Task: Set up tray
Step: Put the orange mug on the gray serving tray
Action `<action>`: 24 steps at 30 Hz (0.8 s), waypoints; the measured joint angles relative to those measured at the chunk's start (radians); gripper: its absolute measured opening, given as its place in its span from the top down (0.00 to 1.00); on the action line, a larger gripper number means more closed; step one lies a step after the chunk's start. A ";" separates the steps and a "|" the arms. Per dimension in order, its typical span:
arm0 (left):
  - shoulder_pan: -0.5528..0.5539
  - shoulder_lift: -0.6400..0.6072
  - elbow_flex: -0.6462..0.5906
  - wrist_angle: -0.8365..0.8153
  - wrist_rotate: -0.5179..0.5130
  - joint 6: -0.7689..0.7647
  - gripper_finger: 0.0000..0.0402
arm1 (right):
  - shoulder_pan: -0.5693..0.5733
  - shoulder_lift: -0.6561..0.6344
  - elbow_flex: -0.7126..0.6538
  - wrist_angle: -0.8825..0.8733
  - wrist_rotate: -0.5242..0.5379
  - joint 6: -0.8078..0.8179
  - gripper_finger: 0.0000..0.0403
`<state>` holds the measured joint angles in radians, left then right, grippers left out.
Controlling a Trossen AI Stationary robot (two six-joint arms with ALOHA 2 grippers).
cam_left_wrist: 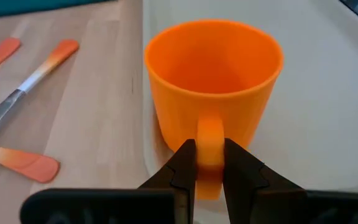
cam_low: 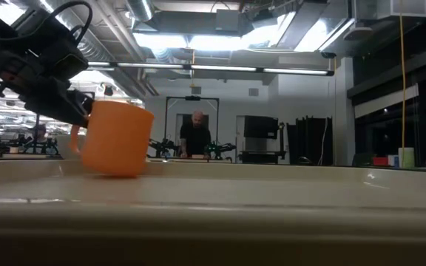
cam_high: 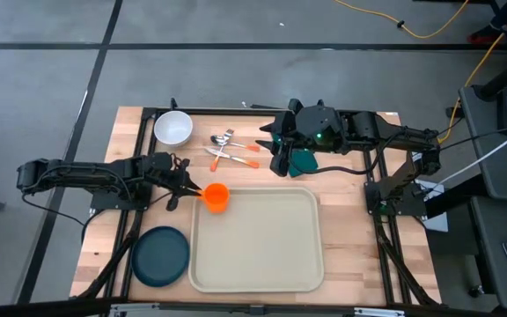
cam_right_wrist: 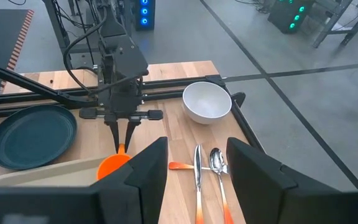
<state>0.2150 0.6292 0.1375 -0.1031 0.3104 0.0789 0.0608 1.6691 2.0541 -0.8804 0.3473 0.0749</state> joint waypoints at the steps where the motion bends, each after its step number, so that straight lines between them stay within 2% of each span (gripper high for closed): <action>1: 0.000 0.000 0.000 -0.008 0.001 0.004 0.91 | 0.000 0.000 0.000 0.000 0.000 0.000 0.58; 9: 0.000 0.000 0.000 -0.049 0.002 0.004 0.91 | 0.000 0.000 0.000 0.000 0.000 0.000 0.58; 17: 0.001 0.002 -0.001 -0.052 -0.004 -0.041 0.71 | 0.000 0.000 0.000 0.000 0.000 -0.003 0.58; 24: 0.001 0.001 -0.001 -0.050 -0.006 -0.042 0.66 | 0.000 0.000 0.000 -0.005 0.000 -0.004 0.58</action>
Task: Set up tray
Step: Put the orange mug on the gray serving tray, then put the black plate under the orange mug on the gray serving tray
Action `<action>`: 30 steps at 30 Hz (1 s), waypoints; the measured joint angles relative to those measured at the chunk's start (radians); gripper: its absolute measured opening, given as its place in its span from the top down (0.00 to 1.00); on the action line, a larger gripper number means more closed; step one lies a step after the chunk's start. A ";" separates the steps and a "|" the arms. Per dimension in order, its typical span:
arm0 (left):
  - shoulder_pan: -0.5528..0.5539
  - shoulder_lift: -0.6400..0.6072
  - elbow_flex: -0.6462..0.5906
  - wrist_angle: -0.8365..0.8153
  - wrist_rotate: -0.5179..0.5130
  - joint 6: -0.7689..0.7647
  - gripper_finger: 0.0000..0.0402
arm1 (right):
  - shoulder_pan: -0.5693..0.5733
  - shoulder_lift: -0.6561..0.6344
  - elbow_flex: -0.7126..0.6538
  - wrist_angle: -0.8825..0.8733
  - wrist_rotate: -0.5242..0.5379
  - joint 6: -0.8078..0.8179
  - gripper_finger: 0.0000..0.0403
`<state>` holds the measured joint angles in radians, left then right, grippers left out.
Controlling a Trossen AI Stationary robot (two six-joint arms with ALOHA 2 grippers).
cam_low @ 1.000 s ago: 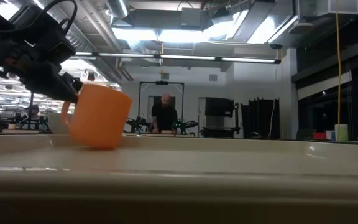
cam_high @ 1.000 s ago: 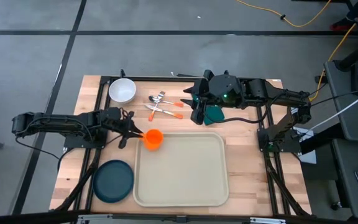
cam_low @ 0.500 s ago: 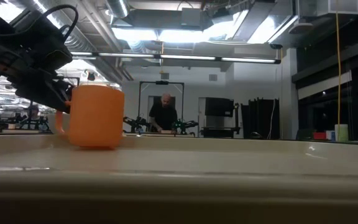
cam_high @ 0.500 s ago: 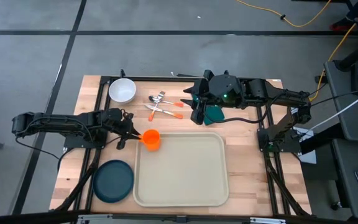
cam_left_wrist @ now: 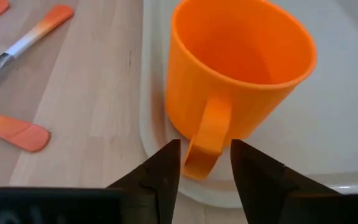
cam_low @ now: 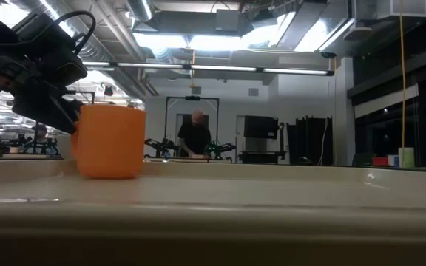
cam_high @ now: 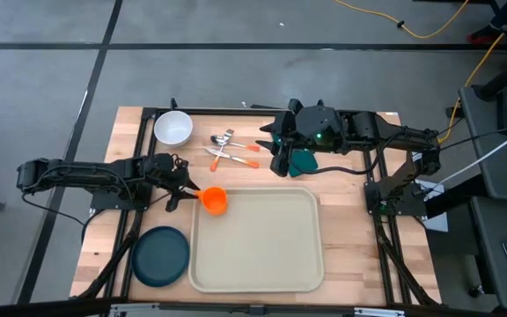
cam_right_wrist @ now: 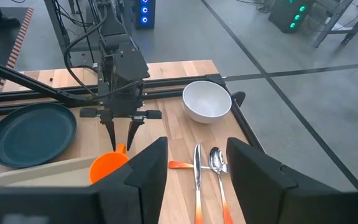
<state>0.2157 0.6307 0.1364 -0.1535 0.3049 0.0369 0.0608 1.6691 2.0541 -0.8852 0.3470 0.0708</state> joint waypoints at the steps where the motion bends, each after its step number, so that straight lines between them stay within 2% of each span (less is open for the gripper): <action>1: 0.000 0.000 0.000 0.000 0.000 0.000 0.66 | 0.000 0.000 0.000 0.000 0.000 0.000 0.58; 10: 0.000 -0.001 0.000 0.003 0.012 -0.015 0.66 | 0.000 0.000 0.000 0.000 0.000 0.000 0.58; 18: 0.000 -0.001 0.001 0.001 0.009 -0.047 0.56 | 0.000 0.000 0.000 0.000 0.000 -0.004 0.58; 23: 0.000 -0.001 0.062 -0.019 -0.013 -0.030 0.52 | 0.000 0.000 0.000 -0.002 0.000 -0.004 0.58; 30: 0.000 -0.001 0.175 -0.116 -0.041 0.009 0.52 | 0.000 0.000 0.000 -0.006 -0.001 -0.004 0.58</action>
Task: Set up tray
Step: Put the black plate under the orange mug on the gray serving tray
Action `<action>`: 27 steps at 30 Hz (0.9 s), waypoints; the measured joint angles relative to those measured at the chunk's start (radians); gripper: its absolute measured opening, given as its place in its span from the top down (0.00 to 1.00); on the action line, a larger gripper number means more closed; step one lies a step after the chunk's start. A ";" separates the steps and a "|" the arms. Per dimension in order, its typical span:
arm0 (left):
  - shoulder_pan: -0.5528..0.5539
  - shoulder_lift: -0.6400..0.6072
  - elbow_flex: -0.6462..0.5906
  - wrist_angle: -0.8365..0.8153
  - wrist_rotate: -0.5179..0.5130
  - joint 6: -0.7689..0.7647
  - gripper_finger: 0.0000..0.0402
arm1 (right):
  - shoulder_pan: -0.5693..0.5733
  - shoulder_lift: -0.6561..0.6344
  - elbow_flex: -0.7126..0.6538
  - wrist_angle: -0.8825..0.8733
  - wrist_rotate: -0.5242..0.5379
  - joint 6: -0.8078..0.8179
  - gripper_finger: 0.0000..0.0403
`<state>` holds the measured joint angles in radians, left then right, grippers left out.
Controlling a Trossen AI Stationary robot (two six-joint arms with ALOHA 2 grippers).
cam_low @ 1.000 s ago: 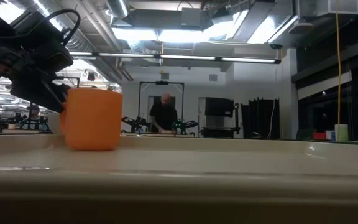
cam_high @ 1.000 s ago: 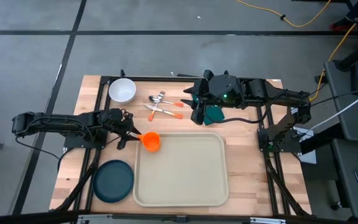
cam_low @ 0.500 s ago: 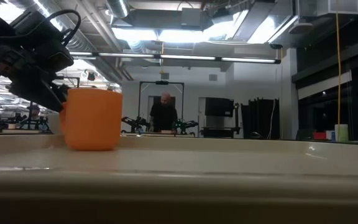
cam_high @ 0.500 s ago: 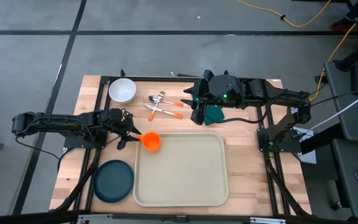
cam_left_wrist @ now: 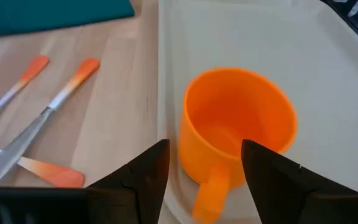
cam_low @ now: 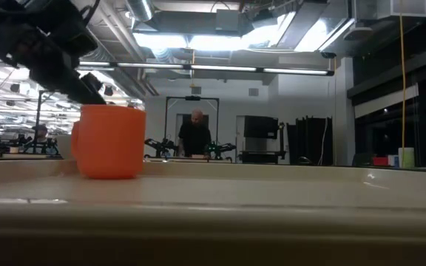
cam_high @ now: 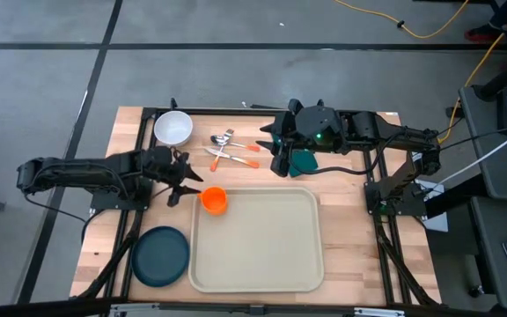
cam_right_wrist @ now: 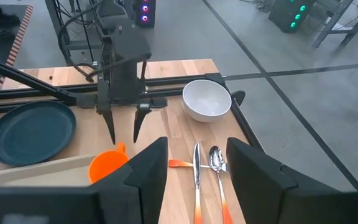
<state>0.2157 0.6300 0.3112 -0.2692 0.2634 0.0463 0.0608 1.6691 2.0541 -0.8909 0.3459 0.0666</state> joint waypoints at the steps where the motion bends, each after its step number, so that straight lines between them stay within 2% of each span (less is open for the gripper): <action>1: 0.000 0.000 0.016 -0.014 0.000 -0.001 0.52 | 0.000 0.000 0.000 -0.004 -0.004 0.000 0.58; 5: 0.000 0.000 0.083 -0.021 0.000 -0.053 0.52 | 0.000 0.000 0.000 -0.021 -0.008 0.005 0.58; 8: 0.000 0.000 0.142 0.034 0.000 -0.089 0.52 | -0.005 0.000 0.000 -0.040 -0.004 0.030 0.58; 11: 0.000 0.000 0.189 0.154 -0.002 -0.114 0.52 | -0.023 0.004 0.000 -0.075 -0.001 0.101 0.58; 14: 0.000 0.003 0.216 0.347 -0.004 -0.121 0.53 | -0.047 0.020 0.000 -0.152 0.001 0.160 0.58; 18: 0.000 0.013 0.236 0.535 -0.081 -0.101 0.54 | -0.076 0.054 0.000 -0.251 0.001 0.195 0.58; 23: 0.010 0.046 0.261 0.562 -0.242 -0.086 0.54 | -0.104 0.104 0.000 -0.332 0.002 0.262 0.58; 27: 0.034 0.097 0.301 0.558 -0.229 -0.139 0.52 | -0.117 0.130 0.000 -0.346 0.002 0.284 0.58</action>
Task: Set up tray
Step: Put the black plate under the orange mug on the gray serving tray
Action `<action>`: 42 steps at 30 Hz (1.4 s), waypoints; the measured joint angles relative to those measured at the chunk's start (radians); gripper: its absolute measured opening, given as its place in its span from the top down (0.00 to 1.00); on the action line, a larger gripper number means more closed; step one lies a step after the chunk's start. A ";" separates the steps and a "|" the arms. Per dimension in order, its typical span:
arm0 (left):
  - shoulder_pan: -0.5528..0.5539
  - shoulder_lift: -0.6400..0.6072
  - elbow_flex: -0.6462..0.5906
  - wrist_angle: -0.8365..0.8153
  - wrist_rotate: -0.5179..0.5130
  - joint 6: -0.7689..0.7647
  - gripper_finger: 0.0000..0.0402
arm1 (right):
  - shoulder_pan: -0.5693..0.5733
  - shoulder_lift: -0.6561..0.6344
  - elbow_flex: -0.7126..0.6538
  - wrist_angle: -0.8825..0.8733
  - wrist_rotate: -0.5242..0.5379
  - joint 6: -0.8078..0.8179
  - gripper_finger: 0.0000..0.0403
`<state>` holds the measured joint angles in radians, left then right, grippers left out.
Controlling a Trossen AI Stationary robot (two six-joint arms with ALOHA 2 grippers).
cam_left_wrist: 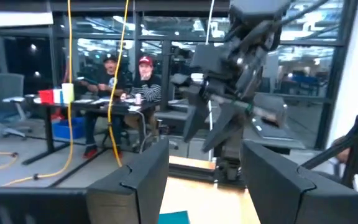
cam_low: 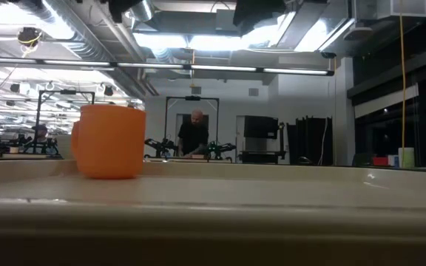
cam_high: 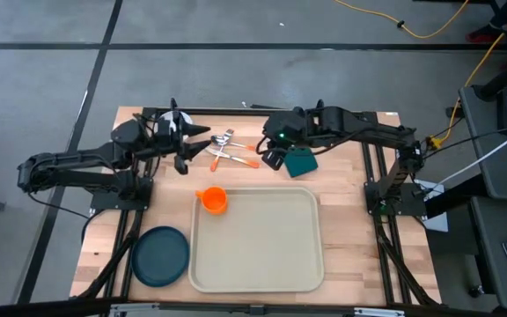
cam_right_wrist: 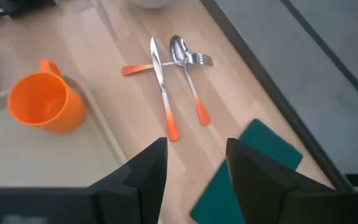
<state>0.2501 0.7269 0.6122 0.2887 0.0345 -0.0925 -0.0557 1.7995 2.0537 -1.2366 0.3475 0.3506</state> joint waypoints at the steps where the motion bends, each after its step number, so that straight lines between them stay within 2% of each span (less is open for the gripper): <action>1: 0.004 0.014 0.017 -0.001 0.017 0.001 0.52 | -0.001 0.002 0.000 0.014 0.000 -0.020 0.58; 7: 0.044 0.101 0.155 -0.091 0.051 0.057 0.52 | 0.024 -0.021 0.051 0.163 -0.039 -0.180 0.58; 12: 0.096 0.161 0.260 -0.204 0.063 0.079 0.52 | 0.048 -0.112 0.082 0.178 -0.059 -0.247 0.58; 15: 0.119 0.175 0.273 -0.222 0.073 0.080 0.52 | 0.064 -0.192 0.077 0.180 -0.025 -0.228 0.58; 18: 0.138 0.181 0.273 -0.229 0.100 0.080 0.52 | 0.096 -0.286 0.010 0.181 0.058 -0.208 0.58; 22: 0.160 0.190 0.273 -0.239 0.116 0.080 0.52 | 0.151 -0.434 -0.210 0.239 0.196 -0.158 0.58; 25: 0.173 0.206 0.273 -0.241 0.118 0.080 0.52 | 0.176 -0.571 -0.449 0.435 0.231 -0.126 0.58; 27: 0.179 0.219 0.273 -0.239 0.124 0.078 0.52 | 0.184 -0.653 -0.619 0.622 0.191 -0.131 0.58; 32: 0.187 0.278 0.273 -0.229 0.192 0.034 0.52 | 0.185 -0.806 -1.002 1.155 -0.011 -0.175 0.58; 34: 0.187 0.306 0.273 -0.212 0.206 0.025 0.52 | 0.185 -0.844 -1.132 1.322 -0.042 -0.179 0.58; 38: 0.187 0.348 0.273 -0.163 0.224 0.025 0.52 | 0.184 -0.908 -1.343 1.485 -0.041 -0.142 0.58; 42: 0.187 0.372 0.276 -0.121 0.221 0.026 0.52 | 0.184 -0.983 -1.498 1.523 -0.030 -0.095 0.58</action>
<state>0.4370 1.0987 0.8881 0.1676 0.2559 -0.0662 0.1280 0.8163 0.5552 0.2861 0.3180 0.2557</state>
